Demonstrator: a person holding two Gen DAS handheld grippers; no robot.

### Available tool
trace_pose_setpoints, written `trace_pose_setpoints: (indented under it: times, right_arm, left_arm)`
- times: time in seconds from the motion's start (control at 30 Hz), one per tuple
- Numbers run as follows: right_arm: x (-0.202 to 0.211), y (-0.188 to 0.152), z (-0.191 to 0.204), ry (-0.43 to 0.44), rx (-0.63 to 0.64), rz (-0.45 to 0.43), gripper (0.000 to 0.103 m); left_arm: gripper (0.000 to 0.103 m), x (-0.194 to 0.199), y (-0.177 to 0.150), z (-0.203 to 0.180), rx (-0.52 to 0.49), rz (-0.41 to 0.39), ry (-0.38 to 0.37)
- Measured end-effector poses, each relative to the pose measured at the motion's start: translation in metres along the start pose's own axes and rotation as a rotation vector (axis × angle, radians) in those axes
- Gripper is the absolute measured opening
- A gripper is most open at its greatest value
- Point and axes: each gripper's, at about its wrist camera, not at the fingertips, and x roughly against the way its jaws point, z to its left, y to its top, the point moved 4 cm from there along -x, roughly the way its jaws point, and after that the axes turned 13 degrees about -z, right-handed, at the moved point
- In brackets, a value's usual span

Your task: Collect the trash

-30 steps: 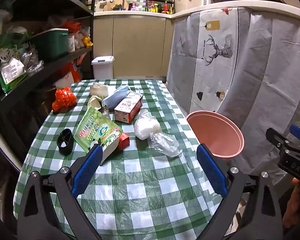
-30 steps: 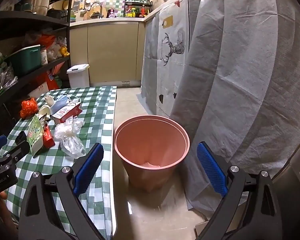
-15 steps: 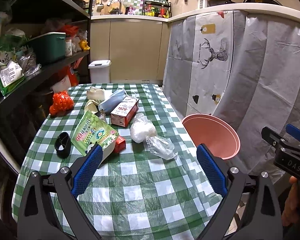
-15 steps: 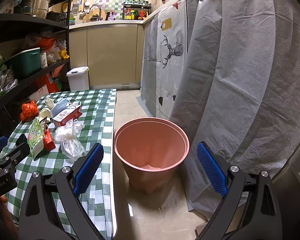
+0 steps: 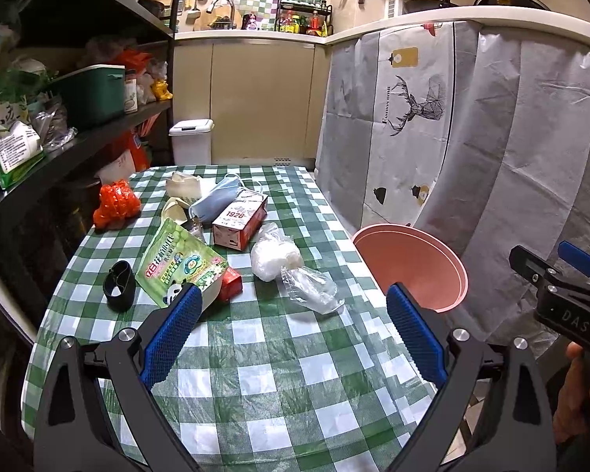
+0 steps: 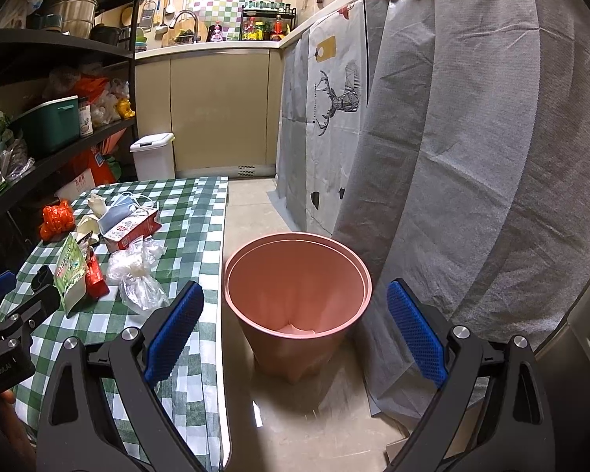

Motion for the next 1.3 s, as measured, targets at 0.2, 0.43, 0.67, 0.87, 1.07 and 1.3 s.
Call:
trace_pose_setpoints:
  times: [0.2, 0.43, 0.67, 0.87, 1.07, 1.3]
  right_arm:
    - [-0.0003, 0.0001, -0.0002, 0.0, -0.001, -0.001, 0.093]
    - [0.0002, -0.0006, -0.0001, -0.001, 0.0, -0.001, 0.093]
    - [0.0002, -0.0007, -0.0001, 0.0, 0.0, -0.001, 0.093]
    - [0.0002, -0.0005, -0.0001, 0.0, -0.001, -0.001, 0.093]
    - [0.0004, -0.001, 0.0, -0.001, -0.001, -0.002, 0.093]
    - [0.0004, -0.0015, 0.0003, -0.002, -0.001, -0.002, 0.093]
  left_arm:
    - [0.092, 0.0009, 0.0015, 0.0014, 0.002, -0.008, -0.001]
    - [0.092, 0.0006, 0.0012, 0.0007, -0.001, -0.005, -0.006]
    - [0.092, 0.001, 0.0008, -0.0019, -0.002, -0.009, -0.011]
    - [0.092, 0.0011, 0.0009, -0.0032, -0.001, -0.009, -0.012]
    - [0.092, 0.0011, 0.0013, -0.0041, 0.0, -0.01, -0.013]
    - [0.092, 0.0011, 0.0012, -0.0045, 0.0, -0.01, -0.012]
